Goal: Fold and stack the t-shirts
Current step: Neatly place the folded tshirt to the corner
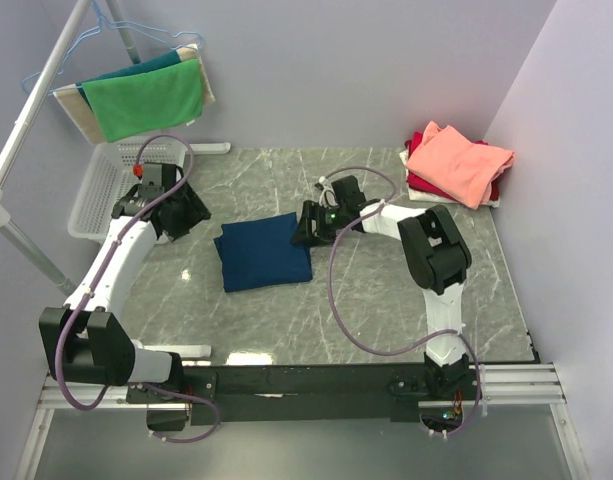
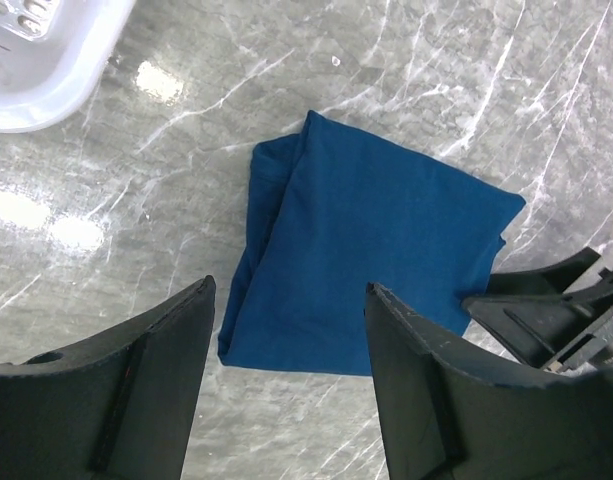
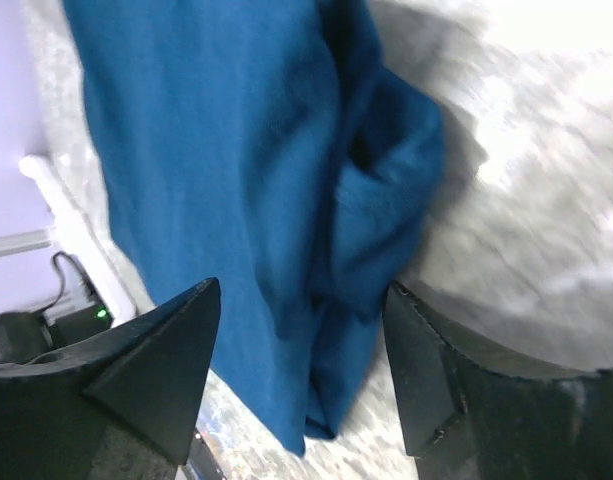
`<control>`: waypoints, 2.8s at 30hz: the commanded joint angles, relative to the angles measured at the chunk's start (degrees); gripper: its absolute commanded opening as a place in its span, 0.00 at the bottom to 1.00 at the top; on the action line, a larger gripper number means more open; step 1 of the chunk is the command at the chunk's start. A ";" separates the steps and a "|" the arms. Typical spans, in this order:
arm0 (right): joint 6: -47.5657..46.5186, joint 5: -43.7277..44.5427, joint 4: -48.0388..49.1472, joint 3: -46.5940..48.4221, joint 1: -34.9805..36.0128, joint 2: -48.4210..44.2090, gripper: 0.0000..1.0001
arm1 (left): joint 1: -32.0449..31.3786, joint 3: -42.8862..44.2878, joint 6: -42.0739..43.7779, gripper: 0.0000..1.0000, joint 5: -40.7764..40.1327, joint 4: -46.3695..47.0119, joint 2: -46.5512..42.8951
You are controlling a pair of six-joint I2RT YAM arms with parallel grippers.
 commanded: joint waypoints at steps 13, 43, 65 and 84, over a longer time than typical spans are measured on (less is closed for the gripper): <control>-0.57 -10.30 -2.85 10.10 2.96 9.74 0.62 | 3.39 -0.15 2.58 0.66 2.22 1.57 -1.80; -12.43 27.31 -29.83 5.54 -9.25 -3.44 0.00 | 4.97 -0.95 3.81 0.64 5.20 2.98 -1.54; -17.27 60.62 -32.48 0.80 -28.06 -8.00 0.00 | 5.15 3.45 5.75 0.64 6.61 2.71 3.65; -14.02 74.33 -34.32 3.86 -41.42 -5.91 0.00 | 5.15 6.52 5.22 0.62 8.54 3.59 9.63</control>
